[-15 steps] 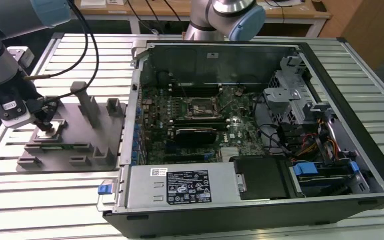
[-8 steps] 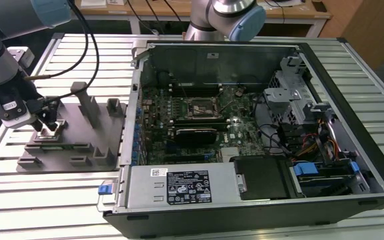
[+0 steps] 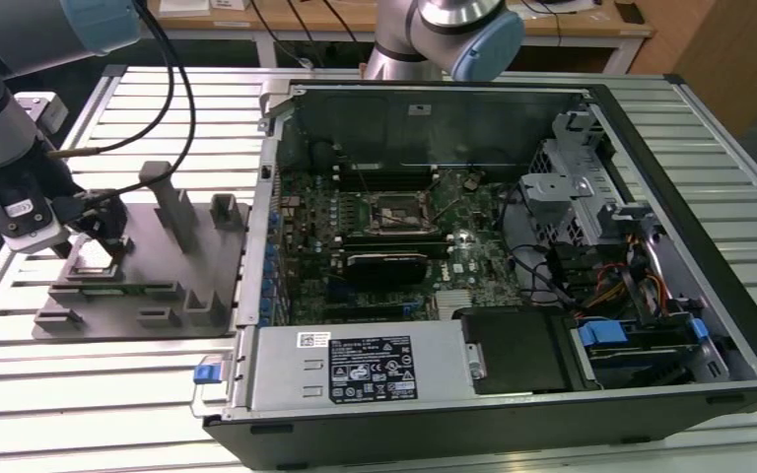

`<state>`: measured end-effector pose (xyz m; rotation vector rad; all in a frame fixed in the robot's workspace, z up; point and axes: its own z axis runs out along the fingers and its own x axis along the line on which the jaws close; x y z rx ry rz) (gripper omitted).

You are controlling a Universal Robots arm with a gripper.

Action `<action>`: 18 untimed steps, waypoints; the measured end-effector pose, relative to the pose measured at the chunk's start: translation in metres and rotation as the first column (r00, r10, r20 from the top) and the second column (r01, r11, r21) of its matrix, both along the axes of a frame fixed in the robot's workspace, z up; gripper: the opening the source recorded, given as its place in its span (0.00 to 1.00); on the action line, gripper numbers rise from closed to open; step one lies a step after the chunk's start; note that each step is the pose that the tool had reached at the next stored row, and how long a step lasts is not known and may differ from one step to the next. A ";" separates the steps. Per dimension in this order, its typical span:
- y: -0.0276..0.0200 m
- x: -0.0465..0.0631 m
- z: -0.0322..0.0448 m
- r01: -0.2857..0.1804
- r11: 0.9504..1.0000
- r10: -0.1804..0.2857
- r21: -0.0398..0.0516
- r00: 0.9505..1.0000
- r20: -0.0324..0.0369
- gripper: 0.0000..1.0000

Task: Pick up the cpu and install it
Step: 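Pick up the cpu and move it towards the insertion slot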

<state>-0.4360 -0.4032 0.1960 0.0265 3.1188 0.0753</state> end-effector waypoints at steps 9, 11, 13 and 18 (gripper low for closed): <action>0.0000 -0.002 -0.0068 0.000 1.000 0.000 0.000 1.000 0.000 0.65; 0.0000 -0.001 -0.0078 0.000 1.000 0.000 0.000 1.000 0.000 0.65; 0.0003 -0.001 -0.0083 0.000 1.000 0.000 0.000 1.000 0.000 0.65; 0.0010 -0.001 -0.0104 0.000 1.000 0.000 0.000 1.000 0.000 0.65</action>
